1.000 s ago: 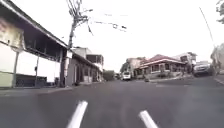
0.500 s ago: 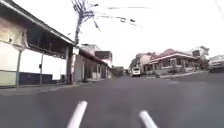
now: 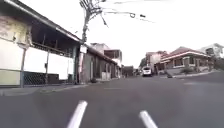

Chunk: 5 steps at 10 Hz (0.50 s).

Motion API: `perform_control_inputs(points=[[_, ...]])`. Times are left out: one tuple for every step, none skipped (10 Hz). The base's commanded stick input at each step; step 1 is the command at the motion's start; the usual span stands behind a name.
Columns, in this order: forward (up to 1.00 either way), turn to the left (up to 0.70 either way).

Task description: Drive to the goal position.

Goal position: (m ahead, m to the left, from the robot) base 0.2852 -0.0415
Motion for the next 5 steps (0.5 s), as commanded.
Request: perform_control_inputs(points=[[1.0, 0.0], [1.0, 0.0], [1.0, 0.0], [1.0, 0.0], [1.0, 0.0]])
